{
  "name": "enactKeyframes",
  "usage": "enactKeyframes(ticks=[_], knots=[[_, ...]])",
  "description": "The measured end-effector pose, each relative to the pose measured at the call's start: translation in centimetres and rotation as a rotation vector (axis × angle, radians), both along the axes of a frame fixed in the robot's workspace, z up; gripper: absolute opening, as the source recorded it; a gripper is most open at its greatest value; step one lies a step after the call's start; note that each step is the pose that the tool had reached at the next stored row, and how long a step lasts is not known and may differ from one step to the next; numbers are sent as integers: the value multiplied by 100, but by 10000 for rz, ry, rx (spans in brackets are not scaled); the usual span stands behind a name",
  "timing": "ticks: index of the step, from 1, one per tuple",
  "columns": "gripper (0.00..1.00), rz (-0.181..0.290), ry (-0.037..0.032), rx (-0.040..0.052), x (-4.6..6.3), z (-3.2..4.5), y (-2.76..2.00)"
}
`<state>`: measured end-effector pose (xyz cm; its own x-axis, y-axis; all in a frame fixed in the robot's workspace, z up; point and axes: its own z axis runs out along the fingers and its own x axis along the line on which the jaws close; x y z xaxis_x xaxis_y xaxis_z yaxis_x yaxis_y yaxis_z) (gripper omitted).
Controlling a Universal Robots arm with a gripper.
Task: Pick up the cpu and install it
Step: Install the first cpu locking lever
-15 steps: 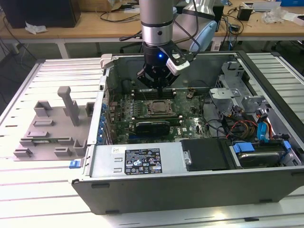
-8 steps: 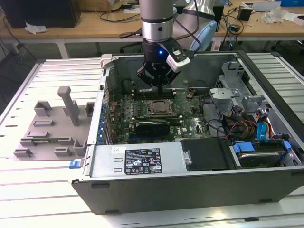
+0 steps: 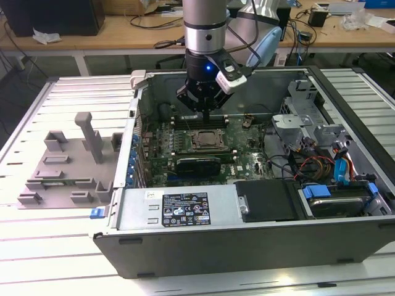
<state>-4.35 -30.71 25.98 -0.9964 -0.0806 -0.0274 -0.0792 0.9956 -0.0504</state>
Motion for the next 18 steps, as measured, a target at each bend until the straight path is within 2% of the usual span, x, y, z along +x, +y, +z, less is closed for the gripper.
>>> enactKeyframes(ticks=[4, 7, 12, 14, 15, 16, 17, 18], knots=[[11, 1, 2, -3, -137, 0, 0], [11, 4, 1, -3, -329, -2, 0], [11, 5, 1, -2, -531, -4, 0], [11, 1, 0, 48, -600, -4, 0], [11, 3, -6, 184, -637, -4, 0], [11, 5, -34, 568, -662, -4, -1], [11, 4, -63, 1020, -680, -5, 0], [11, 3, -80, 1314, -691, -4, 0]])
